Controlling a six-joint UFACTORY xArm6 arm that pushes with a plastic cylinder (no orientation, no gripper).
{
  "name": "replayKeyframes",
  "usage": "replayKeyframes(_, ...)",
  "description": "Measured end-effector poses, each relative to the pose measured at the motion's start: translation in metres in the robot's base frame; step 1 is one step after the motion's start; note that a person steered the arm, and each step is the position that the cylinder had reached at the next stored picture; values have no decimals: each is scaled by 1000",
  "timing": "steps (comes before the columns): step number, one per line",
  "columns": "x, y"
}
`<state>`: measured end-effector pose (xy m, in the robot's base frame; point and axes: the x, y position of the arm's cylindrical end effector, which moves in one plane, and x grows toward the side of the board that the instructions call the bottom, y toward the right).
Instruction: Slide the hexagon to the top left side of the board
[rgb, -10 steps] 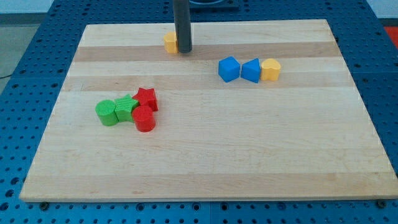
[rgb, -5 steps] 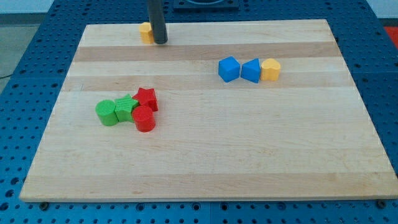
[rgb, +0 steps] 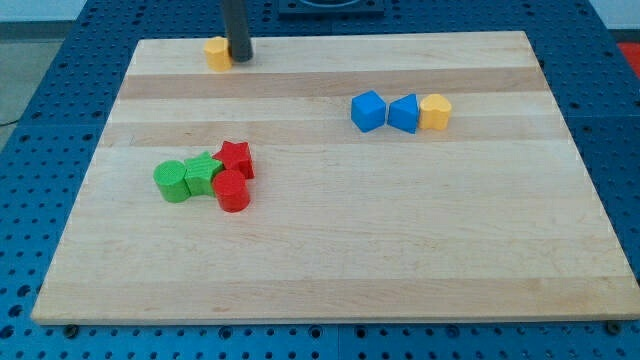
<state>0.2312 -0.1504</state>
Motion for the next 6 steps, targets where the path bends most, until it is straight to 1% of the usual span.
replayKeyframes(1,0,-23)
replayKeyframes(2,30,-20)
replayKeyframes(3,31,-26)
replayKeyframes(4,2,-27)
replayKeyframes(6,-6,-47)
